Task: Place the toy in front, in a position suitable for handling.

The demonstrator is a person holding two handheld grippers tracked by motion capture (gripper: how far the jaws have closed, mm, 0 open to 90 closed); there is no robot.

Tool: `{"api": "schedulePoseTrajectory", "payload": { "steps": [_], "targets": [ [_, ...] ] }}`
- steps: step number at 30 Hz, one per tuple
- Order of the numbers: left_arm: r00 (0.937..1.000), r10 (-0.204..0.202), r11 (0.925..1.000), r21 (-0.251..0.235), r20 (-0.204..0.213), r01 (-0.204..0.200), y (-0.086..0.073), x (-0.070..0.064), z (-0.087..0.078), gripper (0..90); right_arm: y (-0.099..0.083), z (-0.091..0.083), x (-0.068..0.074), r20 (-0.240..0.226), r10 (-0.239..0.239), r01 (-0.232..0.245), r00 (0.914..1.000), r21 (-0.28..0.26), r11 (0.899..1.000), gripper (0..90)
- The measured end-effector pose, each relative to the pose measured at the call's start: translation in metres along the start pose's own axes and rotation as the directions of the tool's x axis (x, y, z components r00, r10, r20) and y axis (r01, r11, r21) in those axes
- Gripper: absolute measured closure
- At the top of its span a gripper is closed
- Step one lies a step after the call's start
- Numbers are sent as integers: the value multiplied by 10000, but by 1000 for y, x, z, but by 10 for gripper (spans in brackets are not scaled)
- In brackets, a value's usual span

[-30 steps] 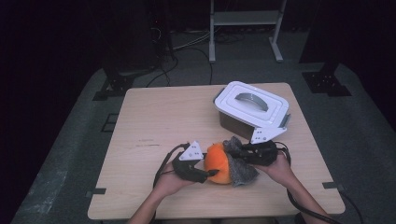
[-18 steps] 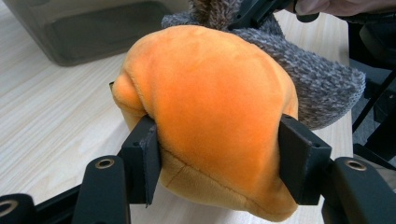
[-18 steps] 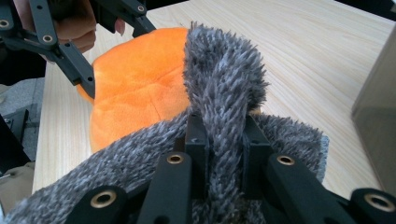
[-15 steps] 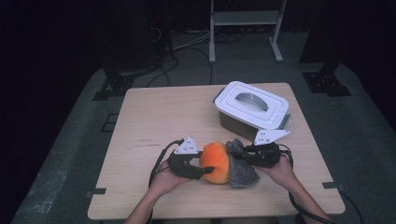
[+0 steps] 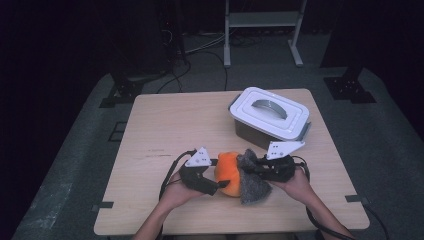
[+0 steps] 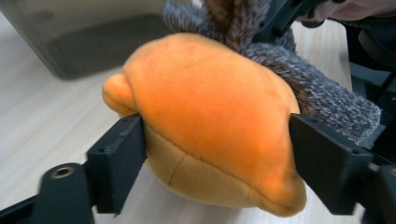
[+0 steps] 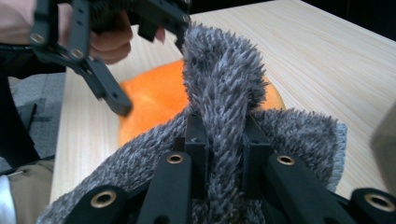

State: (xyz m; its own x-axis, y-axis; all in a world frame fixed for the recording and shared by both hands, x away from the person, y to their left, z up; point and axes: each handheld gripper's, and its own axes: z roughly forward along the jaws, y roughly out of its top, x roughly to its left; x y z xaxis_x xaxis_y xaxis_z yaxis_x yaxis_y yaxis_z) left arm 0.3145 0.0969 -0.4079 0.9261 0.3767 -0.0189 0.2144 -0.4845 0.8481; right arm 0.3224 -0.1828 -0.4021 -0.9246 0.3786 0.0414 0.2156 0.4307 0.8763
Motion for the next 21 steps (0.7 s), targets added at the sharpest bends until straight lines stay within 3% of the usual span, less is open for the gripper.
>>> {"api": "schedulePoseTrajectory", "payload": {
  "steps": [4, 9, 12, 18, 21],
  "targets": [
    [9970, 776, 9959, -479, 76, -771, 2, 1, -1, 124, -6, -5, -6, -75, 80, -79, 9999, 94, 9999, 765],
    [9919, 1202, 9898, -826, 405, -1165, 2, 8, 3, 72, -13, -7, -11, -81, 182, -180, 9998, 167, 9997, 765],
    [9862, 1504, 9878, -521, 696, -1470, 1, 8, 10, 52, -15, -8, -13, -89, 269, -268, 9996, 175, 9995, 765],
    [9930, 1121, 9936, -153, 378, -1116, 7, 3, 14, 280, -12, -9, -17, 49, 411, -412, 9991, 309, 9987, 766],
    [9941, 1061, 9943, 61, 229, -1063, 13, 0, 13, 316, -1, -16, -14, 24, 260, -260, 9997, 373, 9990, 768]
  ]
}}
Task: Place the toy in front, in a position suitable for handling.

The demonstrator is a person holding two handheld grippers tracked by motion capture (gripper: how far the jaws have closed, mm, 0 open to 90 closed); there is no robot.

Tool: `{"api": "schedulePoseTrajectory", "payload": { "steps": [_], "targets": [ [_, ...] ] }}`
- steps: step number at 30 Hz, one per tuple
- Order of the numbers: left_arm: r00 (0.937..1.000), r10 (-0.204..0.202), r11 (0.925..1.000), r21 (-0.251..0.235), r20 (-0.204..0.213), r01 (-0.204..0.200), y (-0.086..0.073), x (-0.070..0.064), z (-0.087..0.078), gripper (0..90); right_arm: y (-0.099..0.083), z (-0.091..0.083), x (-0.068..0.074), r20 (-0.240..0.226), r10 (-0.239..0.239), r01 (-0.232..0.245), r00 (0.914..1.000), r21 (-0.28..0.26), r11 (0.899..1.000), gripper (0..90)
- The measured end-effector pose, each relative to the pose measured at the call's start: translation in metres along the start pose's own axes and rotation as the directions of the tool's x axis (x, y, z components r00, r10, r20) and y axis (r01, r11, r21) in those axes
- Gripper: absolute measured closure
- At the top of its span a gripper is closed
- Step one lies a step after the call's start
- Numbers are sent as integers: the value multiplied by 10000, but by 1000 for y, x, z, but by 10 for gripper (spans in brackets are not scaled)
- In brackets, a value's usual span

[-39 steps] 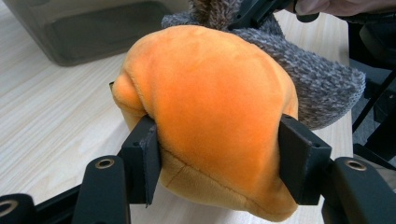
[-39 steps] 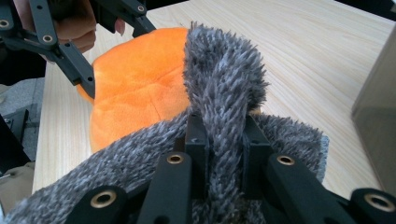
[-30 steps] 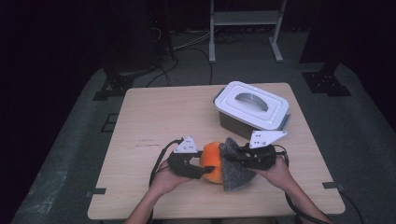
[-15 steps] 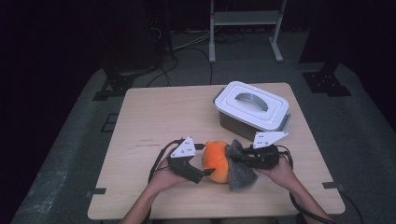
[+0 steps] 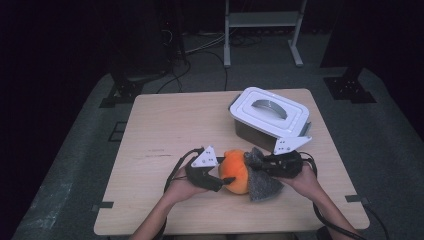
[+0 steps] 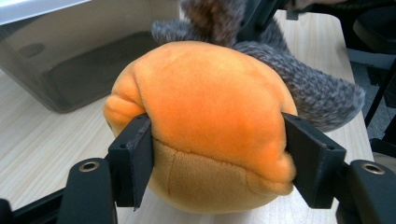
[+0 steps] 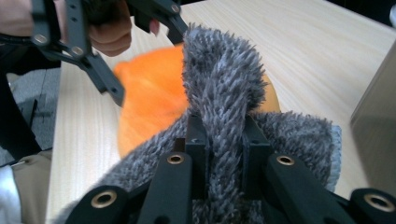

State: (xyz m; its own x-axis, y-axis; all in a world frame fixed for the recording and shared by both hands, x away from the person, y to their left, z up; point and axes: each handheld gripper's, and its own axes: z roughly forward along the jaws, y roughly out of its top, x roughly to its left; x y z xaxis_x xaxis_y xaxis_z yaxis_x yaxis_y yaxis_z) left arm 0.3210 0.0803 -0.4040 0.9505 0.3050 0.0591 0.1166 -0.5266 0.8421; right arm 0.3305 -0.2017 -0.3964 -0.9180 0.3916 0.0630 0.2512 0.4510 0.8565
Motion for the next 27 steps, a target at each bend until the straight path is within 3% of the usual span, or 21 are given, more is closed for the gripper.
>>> {"api": "schedulePoseTrajectory", "payload": {
  "steps": [5, 7, 10, 17, 21, 27],
  "targets": [
    [9997, -164, 9998, 138, -166, 167, 11, -5, 5, 316, 28, -4, 17, -245, -764, 761, 9968, -121, 9970, 769],
    [9997, 75, 9995, 293, -236, -68, 17, -9, 8, 314, 39, 2, 27, -383, -1202, 1201, 9920, -46, 9928, 769],
    [9995, -59, 9992, 394, -315, 72, 16, -6, 7, 313, 44, 10, 33, -168, -1659, 1664, 9860, 318, 9855, 769],
    [9994, -189, 9993, 328, -289, 199, 10, -3, 5, 312, 24, 4, 20, -220, -1024, 1029, 9945, 257, 9944, 770],
    [9992, -277, 9993, 255, -295, 284, 9, -2, 5, 310, 13, -2, 15, -19, -784, 785, 9969, 435, 9960, 769],
    [9994, -209, 9993, 290, -260, 216, 10, -5, 5, 310, 24, -2, 23, -128, -1115, 1118, 9937, 261, 9934, 769]
  ]
}}
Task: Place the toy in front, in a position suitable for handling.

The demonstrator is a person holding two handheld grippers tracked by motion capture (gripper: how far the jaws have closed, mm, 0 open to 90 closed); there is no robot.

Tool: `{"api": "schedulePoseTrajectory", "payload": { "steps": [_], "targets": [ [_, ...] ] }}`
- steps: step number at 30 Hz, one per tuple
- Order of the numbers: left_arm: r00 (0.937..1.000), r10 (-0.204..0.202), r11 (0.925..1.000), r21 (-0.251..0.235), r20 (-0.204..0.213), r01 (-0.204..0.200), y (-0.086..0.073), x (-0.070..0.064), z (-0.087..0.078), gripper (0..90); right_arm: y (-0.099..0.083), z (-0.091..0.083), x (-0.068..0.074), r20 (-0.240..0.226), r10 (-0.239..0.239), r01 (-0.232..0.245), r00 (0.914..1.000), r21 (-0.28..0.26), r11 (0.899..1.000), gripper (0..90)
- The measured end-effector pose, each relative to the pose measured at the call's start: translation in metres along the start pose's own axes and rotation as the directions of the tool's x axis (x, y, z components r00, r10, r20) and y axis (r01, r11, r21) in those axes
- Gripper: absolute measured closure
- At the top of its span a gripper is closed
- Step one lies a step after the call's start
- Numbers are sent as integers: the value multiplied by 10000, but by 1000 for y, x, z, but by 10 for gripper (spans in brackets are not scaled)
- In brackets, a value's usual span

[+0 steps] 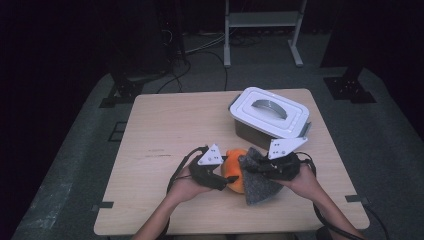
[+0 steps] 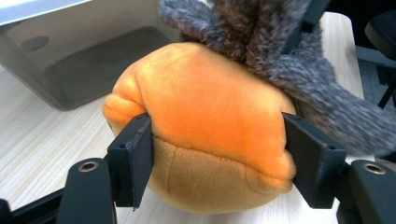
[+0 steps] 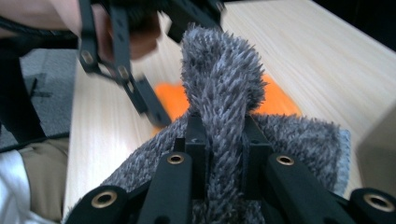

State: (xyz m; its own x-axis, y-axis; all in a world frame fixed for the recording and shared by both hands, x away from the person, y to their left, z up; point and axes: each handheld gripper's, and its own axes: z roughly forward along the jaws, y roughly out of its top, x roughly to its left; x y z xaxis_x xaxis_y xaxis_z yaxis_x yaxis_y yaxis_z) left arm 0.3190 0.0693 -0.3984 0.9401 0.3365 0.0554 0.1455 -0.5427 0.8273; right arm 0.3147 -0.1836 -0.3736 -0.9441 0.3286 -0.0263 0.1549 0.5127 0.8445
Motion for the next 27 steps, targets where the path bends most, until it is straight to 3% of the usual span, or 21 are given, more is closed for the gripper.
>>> {"api": "schedulePoseTrajectory", "payload": {
  "steps": [5, 10, 14, 20, 27],
  "targets": [
    [10000, 30, 10000, 62, -87, -30, -4, 1, -3, 310, 10, 9, 3, -200, -276, 274, 9994, -79, 9996, 768],
    [10000, 21, 9999, -105, -36, -21, -11, 0, -6, 310, 0, 7, -7, -220, 282, -287, 9994, -212, 9994, 768],
    [9997, 257, 9996, -146, -12, -257, -10, -2, -6, 310, 6, 5, -12, 31, 306, -305, 9995, -293, 9991, 768],
    [9987, 500, 9986, -174, -9, -500, -11, -3, -6, 307, 22, 15, -20, 16, 196, -195, 9998, -157, 9997, 768],
    [9986, 523, 9986, -63, 22, -523, -14, -3, -7, 304, 10, 19, -25, -206, 527, -529, 9984, -110, 9985, 768]
  ]
}}
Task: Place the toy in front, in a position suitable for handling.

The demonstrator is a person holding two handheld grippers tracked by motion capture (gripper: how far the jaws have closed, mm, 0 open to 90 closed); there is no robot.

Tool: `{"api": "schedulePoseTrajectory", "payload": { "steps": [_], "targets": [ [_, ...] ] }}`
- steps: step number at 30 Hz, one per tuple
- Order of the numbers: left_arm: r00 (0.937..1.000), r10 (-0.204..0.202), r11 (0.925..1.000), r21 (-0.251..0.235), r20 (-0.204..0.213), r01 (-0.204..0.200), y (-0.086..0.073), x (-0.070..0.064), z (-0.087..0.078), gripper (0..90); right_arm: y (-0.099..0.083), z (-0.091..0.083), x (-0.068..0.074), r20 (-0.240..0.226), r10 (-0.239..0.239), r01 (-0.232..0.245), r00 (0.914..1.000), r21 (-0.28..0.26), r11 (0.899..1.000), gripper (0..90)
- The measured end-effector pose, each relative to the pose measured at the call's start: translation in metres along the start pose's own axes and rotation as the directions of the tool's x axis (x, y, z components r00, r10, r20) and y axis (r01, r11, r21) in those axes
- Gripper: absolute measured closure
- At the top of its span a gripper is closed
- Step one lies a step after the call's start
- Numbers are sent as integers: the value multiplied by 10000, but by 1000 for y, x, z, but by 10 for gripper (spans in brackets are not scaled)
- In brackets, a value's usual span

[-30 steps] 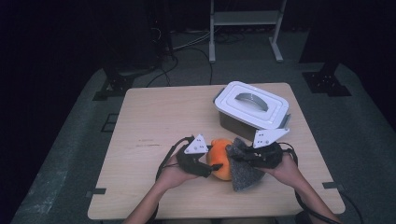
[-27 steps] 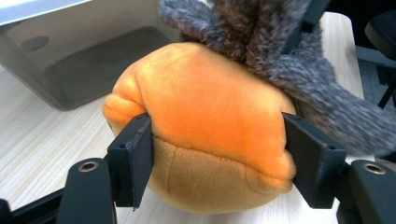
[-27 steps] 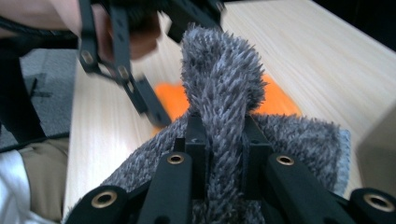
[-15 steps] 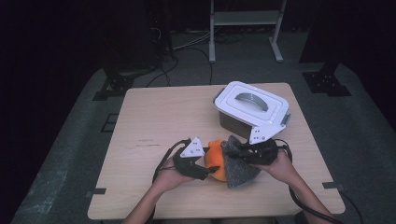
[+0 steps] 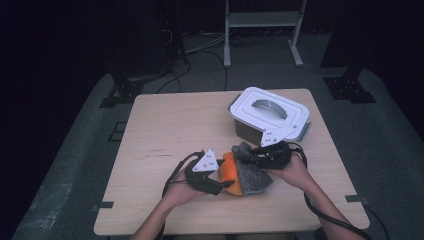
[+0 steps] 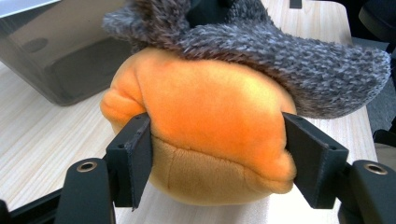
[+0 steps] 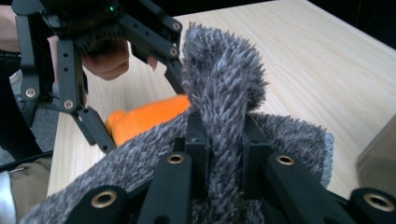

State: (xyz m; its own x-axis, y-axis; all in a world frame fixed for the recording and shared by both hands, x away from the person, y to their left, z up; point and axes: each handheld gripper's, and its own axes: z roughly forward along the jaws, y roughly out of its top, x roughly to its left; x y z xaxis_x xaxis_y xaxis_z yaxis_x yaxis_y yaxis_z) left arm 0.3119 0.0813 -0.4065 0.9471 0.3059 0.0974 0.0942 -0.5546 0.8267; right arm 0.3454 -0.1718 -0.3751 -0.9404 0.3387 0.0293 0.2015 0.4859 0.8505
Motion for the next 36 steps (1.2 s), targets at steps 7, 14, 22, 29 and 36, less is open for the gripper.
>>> {"api": "schedulePoseTrajectory", "payload": {
  "steps": [7, 14, 22, 29, 36],
  "targets": [
    [10000, 53, 10000, -46, 34, -53, 0, -2, 1, 303, -13, -10, -2, 130, 189, -193, 9997, 285, 9994, 766],
    [9998, 157, 9998, -116, 142, -156, -3, -2, -1, 295, -18, -15, -11, 325, 605, -607, 9976, 53, 9981, 758],
    [9929, -564, 9903, -1205, 1046, 689, -4, 6, -16, 187, -27, -5, -4, -61, 681, -682, 9977, -10, 9977, 760],
    [9941, -896, 9938, -612, 615, 933, -5, 8, -8, 206, -29, -6, 3, -46, 388, -388, 9992, 107, 9992, 761],
    [9958, -663, 9963, -497, 638, 695, -4, 5, -7, 270, -14, -6, 9, -172, 57, -57, 9998, -17, 10000, 761]
  ]
}}
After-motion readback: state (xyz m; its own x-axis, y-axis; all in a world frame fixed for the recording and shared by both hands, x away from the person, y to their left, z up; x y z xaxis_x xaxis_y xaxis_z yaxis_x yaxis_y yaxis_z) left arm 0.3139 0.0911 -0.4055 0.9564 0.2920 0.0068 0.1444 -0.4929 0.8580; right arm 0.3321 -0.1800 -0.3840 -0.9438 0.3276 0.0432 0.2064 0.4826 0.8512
